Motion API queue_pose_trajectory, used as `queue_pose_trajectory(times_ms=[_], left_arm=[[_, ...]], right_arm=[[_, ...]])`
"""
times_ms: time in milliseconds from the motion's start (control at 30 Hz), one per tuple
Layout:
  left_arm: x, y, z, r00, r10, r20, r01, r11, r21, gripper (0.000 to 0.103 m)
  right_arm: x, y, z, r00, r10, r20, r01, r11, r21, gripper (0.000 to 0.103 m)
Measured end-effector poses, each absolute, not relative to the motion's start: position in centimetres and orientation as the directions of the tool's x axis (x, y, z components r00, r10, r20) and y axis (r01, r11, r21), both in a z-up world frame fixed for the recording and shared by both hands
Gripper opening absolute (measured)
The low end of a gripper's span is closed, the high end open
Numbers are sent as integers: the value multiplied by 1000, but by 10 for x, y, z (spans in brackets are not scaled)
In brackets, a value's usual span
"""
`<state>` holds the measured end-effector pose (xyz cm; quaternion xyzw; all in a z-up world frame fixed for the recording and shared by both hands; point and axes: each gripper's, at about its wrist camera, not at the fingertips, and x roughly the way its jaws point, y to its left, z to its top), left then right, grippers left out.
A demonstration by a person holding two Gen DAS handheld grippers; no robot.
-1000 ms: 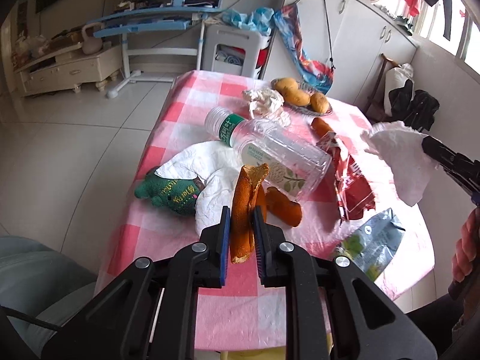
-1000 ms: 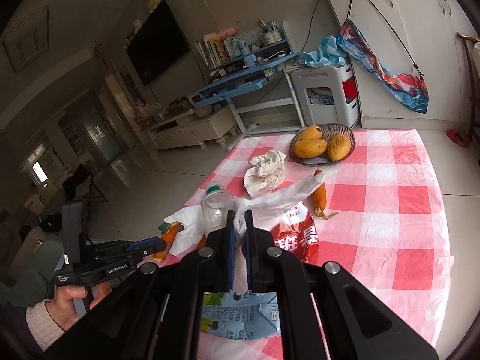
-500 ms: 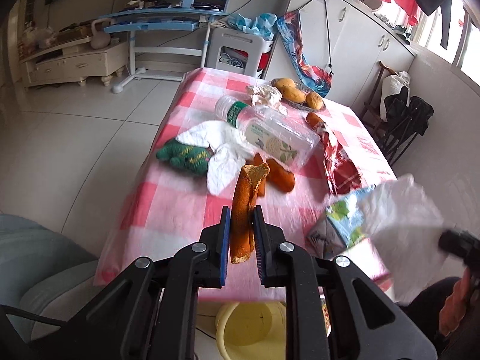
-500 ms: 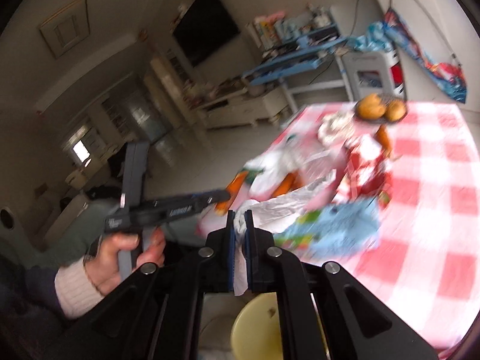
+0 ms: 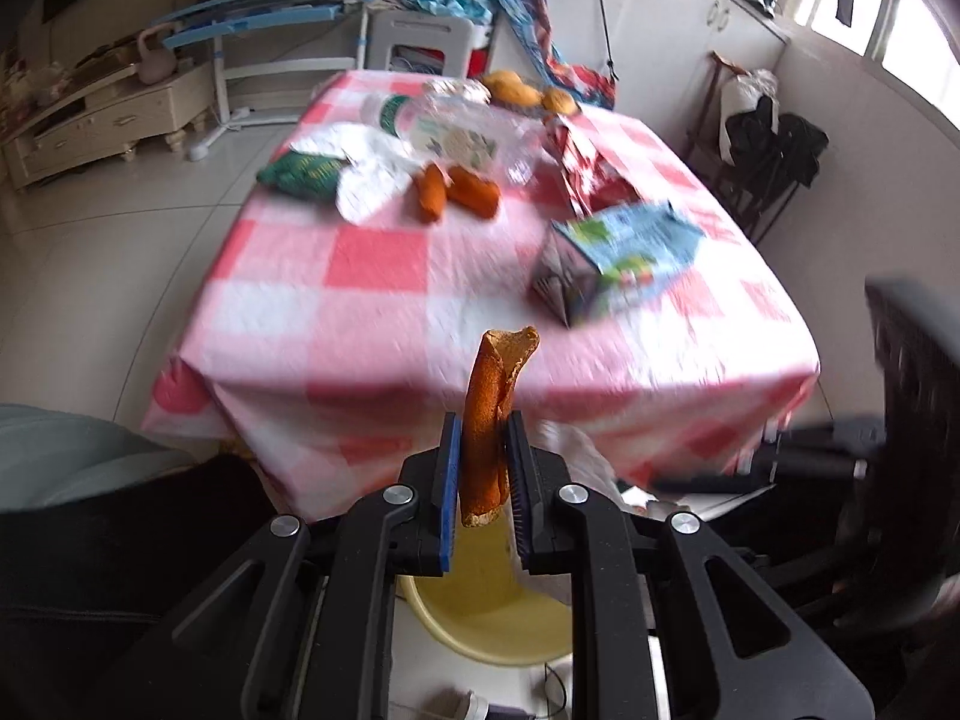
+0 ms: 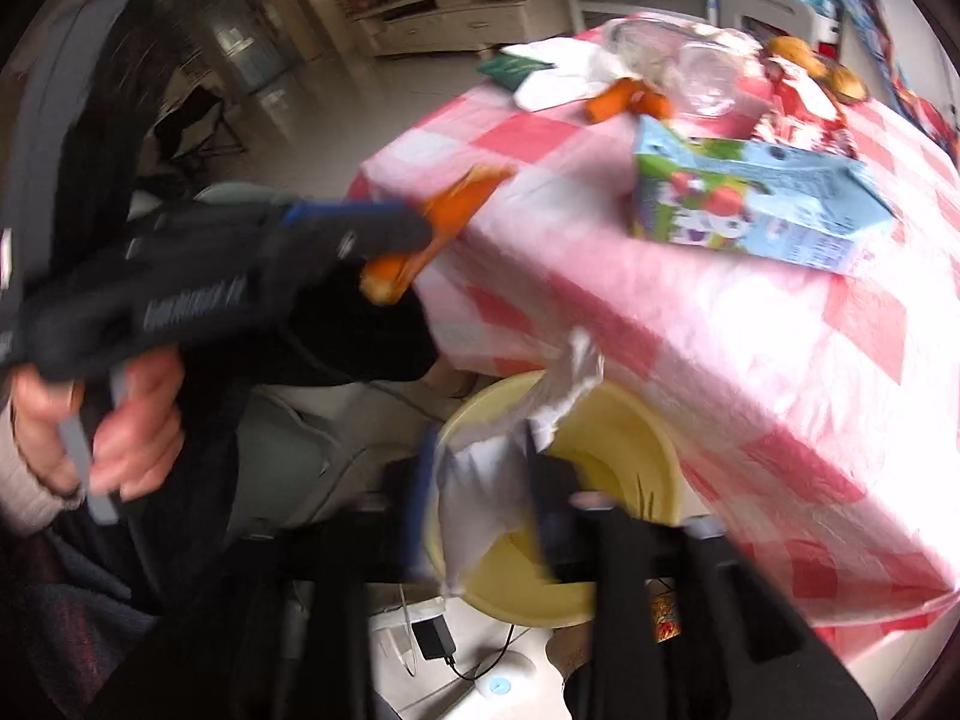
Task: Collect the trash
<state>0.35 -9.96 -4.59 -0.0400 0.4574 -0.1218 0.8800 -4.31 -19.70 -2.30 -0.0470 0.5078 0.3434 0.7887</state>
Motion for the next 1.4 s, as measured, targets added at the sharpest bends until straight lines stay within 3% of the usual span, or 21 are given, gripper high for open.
queue_pose_trajectory(times_ms=[200,367,600,767,1400], left_arm=[[-10,-117,-62,504,-225,-834,227,966,-124,16],[-20,-120,-52,550,-195,-812,230,970,-77,41],[-33,-120,-38,625,-147,-766,212,977,-14,57],[-33,-116,-33,678,-93,-729,164,986,28,74],[-27,-96,-28,703,-64,-708,68,997,-23,78]], right_arm=[[-41,-231,1,399,505,-765,-480,826,295,70],[-41,-249,12,497,474,-726,-380,872,309,81],[-43,-256,18,580,427,-693,-302,903,304,90],[-52,-264,32,669,361,-649,-270,932,240,95],[-46,-274,26,689,332,-644,-211,942,260,95]])
